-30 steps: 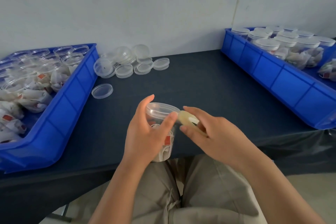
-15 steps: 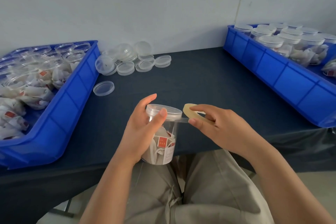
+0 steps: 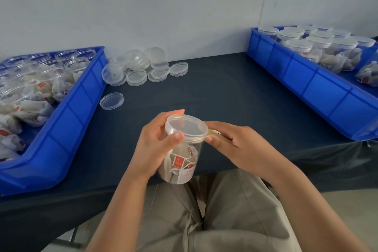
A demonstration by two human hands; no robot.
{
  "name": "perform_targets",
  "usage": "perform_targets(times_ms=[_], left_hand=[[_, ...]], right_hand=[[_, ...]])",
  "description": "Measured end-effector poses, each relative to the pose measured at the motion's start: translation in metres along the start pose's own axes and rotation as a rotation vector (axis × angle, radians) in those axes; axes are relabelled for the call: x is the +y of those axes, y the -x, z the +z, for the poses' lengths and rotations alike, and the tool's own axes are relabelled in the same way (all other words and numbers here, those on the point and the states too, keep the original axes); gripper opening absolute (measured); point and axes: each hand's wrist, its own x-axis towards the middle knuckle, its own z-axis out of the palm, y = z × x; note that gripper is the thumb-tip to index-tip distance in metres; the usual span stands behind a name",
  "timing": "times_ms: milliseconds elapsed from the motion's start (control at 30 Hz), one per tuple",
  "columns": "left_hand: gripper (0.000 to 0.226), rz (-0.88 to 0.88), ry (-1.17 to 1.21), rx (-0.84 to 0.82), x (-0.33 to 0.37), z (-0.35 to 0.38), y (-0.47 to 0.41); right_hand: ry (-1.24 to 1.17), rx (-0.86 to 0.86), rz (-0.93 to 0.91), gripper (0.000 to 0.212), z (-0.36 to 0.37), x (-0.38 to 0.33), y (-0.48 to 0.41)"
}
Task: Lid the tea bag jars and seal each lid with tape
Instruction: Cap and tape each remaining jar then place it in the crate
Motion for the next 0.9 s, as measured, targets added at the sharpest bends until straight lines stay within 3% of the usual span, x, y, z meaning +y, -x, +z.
perform_targets(times_ms=[100, 200, 333, 467, 700, 900], left_hand=[[0.060, 0.011, -0.010, 0.060, -0.005, 0.004, 0.004], [0.051, 0.040, -0.172, 0.081, -0.001, 0.008, 0.007], [0.069, 0.045, -0.357, 0.119, 0.007, 0.015, 0.009], [0.101, 0.023, -0.494, 0.191, 0.012, 0.026, 0.010], [0.089, -0.077, -0.330, 0.278, 0.012, 0.016, -0.003], [0.072, -0.053, -0.228, 0.208, 0.008, 0.003, -0.003]], right_hand=[[0.033, 0.041, 0.010, 0.052, 0.003, -0.001, 0.000], [0.085, 0.103, 0.024, 0.055, 0.007, -0.002, 0.002], [0.151, 0.129, 0.049, 0.056, 0.014, -0.005, 0.002], [0.177, 0.155, 0.051, 0.046, 0.023, -0.009, 0.001], [0.013, -0.022, 0.030, 0.048, 0.017, 0.002, 0.001], [0.135, 0.072, 0.000, 0.054, 0.004, 0.010, -0.002]])
